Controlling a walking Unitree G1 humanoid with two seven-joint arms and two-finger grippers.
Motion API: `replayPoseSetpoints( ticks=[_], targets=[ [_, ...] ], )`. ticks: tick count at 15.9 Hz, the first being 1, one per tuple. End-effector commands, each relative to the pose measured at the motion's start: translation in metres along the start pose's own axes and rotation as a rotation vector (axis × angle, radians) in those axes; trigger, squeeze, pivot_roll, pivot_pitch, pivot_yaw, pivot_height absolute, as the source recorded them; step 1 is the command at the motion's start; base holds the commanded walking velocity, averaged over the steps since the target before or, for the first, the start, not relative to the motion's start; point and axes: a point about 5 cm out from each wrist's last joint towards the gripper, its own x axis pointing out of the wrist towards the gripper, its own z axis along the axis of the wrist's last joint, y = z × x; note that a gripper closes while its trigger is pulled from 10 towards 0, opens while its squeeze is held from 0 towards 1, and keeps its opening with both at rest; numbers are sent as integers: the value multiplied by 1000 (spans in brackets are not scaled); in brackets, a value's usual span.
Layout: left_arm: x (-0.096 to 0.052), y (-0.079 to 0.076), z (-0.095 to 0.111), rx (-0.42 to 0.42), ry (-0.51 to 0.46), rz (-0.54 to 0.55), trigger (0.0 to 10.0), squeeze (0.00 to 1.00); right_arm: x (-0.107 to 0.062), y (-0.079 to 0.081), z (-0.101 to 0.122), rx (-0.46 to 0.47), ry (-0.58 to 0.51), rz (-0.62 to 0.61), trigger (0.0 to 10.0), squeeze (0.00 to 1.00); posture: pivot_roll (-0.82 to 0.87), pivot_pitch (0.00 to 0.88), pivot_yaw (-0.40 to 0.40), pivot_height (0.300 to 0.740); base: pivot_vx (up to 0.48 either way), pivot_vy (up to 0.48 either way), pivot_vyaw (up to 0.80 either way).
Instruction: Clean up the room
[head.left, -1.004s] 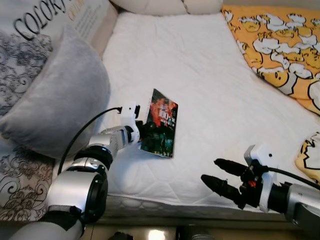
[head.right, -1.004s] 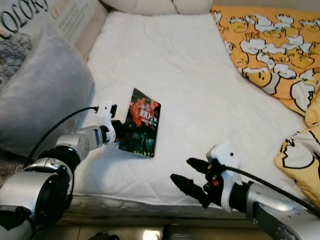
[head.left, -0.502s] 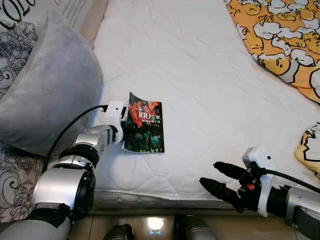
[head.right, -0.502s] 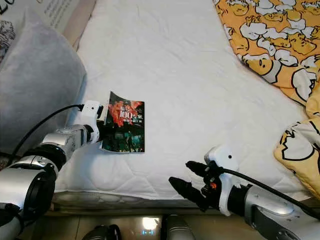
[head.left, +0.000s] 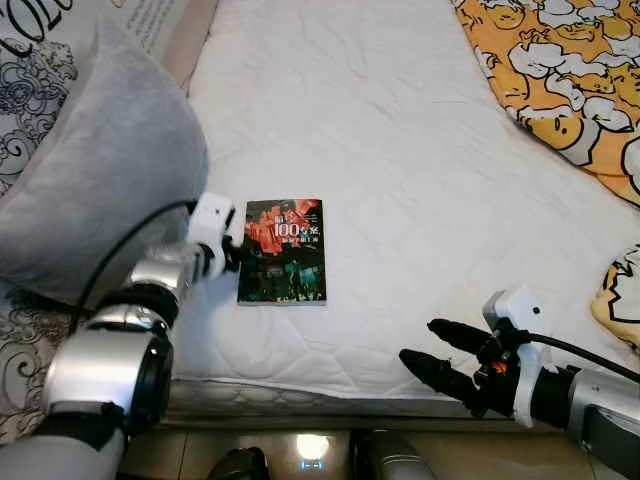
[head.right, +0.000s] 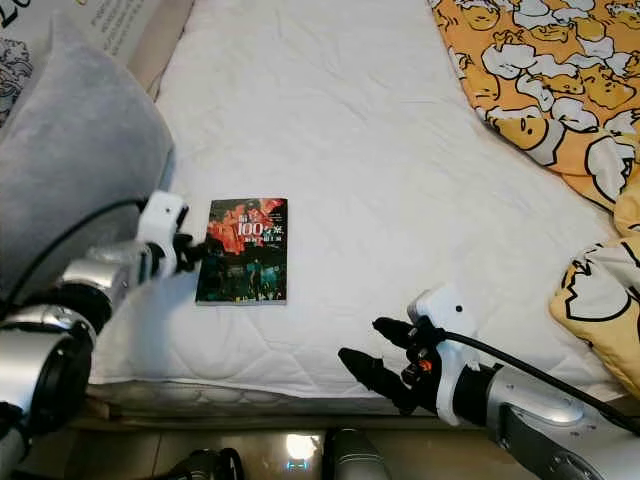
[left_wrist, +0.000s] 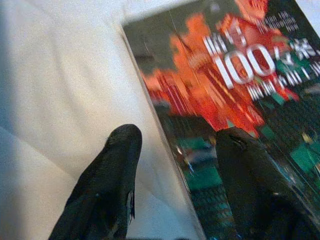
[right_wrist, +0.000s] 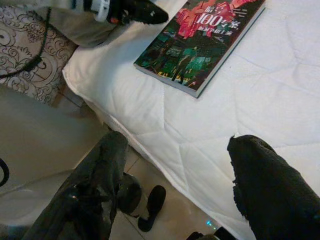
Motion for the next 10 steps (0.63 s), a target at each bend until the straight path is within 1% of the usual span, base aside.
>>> replayPoseSetpoints(
  ticks=[1,2,3,4,5,6,7,8,9,10],
  targets=[
    [-1,2,3,40,6,7,10000,1000,1,-2,-2,8,1,-20,10000,0,-410,145,32,740,0,0,0],
    [-2,5,9,77,-2,12,10000,1000,3,-3,-3,14,-12,-38,10000,0,-395,124,37,740,0,0,0],
    [-3,5,13,94,-9,12,10000,1000,4,-4,-3,13,-20,-50,10000,0,-387,115,38,740,0,0,0],
    [-3,4,20,119,-32,-3,10000,1000,7,-8,-5,8,-32,-87,10000,0,-365,92,41,740,0,0,0],
    [-3,0,30,109,-86,-34,10000,1000,12,-14,-9,1,-38,-141,10000,0,-341,62,44,740,0,0,0],
    [-2,-5,39,115,-146,-66,10000,1000,15,-19,-12,21,-51,-192,10000,0,-329,49,43,740,0,0,0],
    [-1,-15,49,73,-238,-110,10000,1000,20,-25,-17,36,-46,-241,10000,0,-280,14,38,740,0,0,0],
    [0,-25,57,27,-318,-149,10000,1000,25,-28,-22,70,-44,-243,10000,0,-254,0,38,740,0,0,0],
    [1,-28,59,19,-340,-162,10000,1000,27,-29,-23,82,-48,-241,10000,0,-246,0,38,740,0,0,0],
    [1,-36,59,-5,-360,-199,10000,1000,32,-31,-25,104,-51,-246,10000,0,-212,0,41,740,0,0,0]
  ],
)
